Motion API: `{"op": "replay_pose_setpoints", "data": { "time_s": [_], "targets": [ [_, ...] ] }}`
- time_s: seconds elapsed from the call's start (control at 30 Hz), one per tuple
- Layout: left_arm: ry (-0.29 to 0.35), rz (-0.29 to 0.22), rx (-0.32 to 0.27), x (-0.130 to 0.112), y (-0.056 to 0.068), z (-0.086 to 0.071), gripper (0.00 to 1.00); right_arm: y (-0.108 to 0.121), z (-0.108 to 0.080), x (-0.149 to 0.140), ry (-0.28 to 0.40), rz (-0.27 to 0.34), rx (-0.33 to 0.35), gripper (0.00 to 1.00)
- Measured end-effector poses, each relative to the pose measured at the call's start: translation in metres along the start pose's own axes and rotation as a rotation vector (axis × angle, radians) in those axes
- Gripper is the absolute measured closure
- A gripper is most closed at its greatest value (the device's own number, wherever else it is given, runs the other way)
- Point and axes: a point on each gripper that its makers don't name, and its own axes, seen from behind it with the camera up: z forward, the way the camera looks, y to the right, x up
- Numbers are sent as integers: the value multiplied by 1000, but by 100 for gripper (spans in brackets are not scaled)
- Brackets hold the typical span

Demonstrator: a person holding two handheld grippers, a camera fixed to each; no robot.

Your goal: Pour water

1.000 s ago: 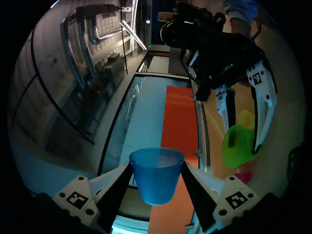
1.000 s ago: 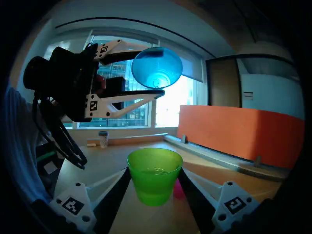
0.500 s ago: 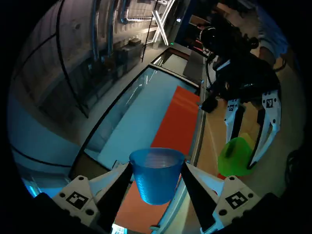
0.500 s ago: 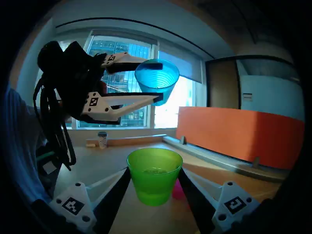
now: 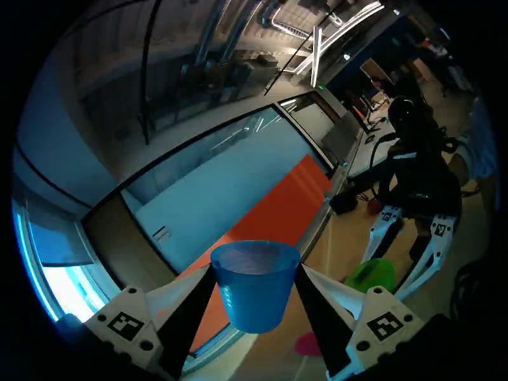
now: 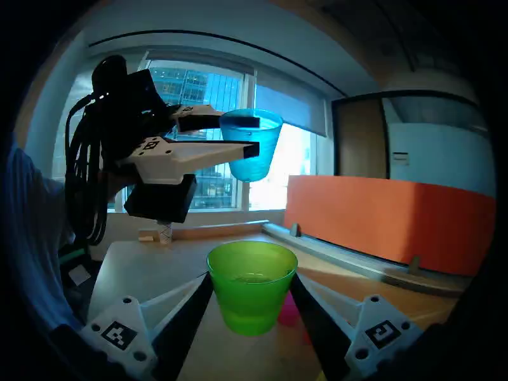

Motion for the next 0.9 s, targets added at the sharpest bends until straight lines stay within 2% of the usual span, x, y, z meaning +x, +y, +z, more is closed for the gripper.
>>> {"op": "replay_pose_setpoints", "data": {
  "time_s": [0.43,0.6,0.9],
  "targets": [
    [11,-308,-31,0,-6,-1,14,-1,0,3,5,0,-11,12],
    [22,-408,-49,3,-8,-2,14,-2,0,5,5,-2,-10,12],
    [1,-575,-101,-3,-3,1,14,-4,2,8,6,-6,-7,12]
  ]
}}
